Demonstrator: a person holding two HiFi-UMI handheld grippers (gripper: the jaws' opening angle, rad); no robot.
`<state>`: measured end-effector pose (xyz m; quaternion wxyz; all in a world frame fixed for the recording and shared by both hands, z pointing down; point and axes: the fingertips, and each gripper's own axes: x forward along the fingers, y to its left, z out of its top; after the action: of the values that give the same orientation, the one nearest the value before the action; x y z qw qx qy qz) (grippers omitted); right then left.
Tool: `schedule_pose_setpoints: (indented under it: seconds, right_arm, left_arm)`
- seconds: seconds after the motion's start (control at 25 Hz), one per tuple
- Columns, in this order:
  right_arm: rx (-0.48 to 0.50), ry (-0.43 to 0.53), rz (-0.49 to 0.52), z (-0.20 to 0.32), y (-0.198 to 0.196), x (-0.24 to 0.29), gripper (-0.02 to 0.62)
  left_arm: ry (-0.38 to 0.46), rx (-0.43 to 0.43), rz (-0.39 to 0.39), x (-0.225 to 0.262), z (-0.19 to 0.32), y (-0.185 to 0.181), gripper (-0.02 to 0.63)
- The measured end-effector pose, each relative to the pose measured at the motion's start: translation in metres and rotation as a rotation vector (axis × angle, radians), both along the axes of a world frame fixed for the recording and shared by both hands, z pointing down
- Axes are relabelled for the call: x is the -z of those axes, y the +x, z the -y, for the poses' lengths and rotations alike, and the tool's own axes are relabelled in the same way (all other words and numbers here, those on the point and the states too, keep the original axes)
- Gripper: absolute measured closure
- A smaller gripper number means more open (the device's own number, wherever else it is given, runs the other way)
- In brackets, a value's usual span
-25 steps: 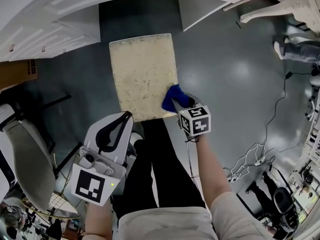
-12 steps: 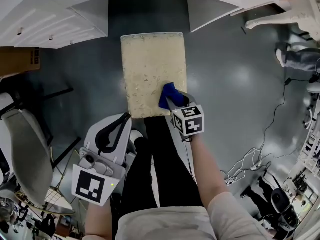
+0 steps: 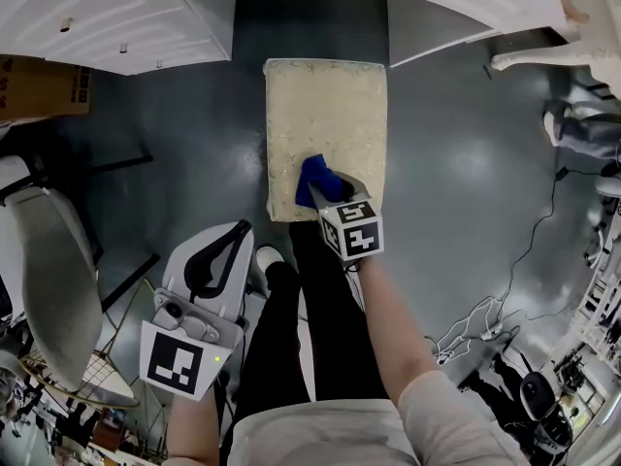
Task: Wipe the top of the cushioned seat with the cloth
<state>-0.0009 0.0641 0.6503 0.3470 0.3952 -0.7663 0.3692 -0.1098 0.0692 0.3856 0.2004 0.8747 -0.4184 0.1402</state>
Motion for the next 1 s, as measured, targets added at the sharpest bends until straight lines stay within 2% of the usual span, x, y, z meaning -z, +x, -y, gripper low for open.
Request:
schedule_pose_setpoints:
  seconds: [0.56, 1.0]
  right_arm:
    - [0.1, 0.008, 0.019, -0.004, -0.073, -0.001, 0.471]
    - [0.116, 0.022, -0.001, -0.012, -0.076, -0.001, 0.471]
  left_arm:
    - [0.006, 0.072, 0.005, -0.001, -0.009, -0.043, 0.606]
    - [0.021, 0.06, -0.001, 0.003, -0.015, -0.048, 0.606]
